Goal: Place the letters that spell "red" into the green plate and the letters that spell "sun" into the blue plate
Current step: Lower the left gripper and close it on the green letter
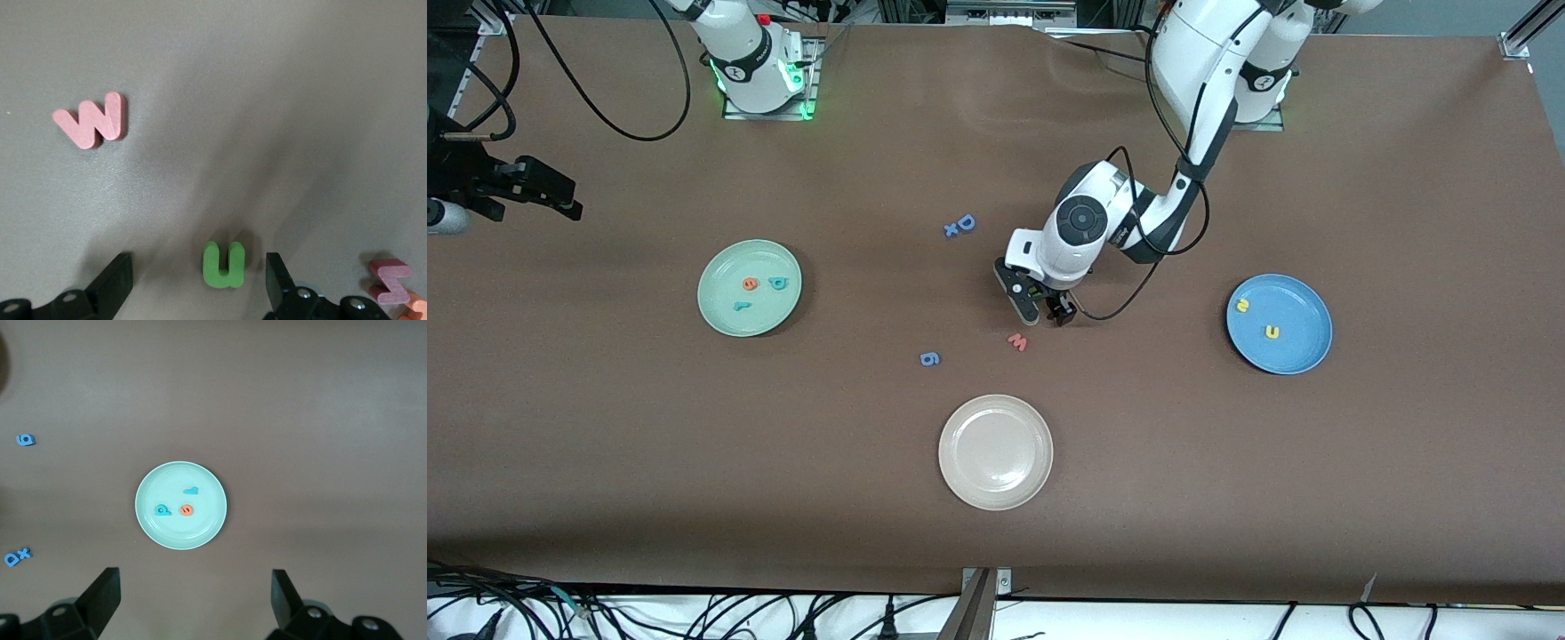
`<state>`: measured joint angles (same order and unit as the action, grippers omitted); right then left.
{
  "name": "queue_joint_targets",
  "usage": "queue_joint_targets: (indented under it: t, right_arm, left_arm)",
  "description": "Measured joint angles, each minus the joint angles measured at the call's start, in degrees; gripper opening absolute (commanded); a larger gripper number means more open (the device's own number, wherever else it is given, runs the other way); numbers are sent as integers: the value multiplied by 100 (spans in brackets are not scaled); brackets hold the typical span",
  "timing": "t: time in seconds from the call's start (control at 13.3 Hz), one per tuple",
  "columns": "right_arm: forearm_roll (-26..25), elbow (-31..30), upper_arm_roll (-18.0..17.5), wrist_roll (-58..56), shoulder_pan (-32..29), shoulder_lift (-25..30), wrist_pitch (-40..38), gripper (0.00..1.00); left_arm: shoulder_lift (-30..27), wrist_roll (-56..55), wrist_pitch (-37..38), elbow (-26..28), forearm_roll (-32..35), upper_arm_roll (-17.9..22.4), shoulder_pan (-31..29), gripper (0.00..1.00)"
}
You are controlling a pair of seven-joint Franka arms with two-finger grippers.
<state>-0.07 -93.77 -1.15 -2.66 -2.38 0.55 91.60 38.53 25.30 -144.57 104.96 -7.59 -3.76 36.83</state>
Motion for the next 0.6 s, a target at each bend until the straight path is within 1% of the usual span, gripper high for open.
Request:
queue_joint_targets:
  t: [0.45,0.53,0.6]
  right_arm:
    - [0,9,0,-3,24,0,21,100]
    - [0,9,0,-3,26,0,22,100]
    - [0,9,0,-3,27,0,22,100]
  left_arm:
    - [10,-92,-5,3,258,-5,23,85]
    - [12,-132,-8,4,304,-4,29,78]
    - [14,-140,-8,3,330,-5,31,77]
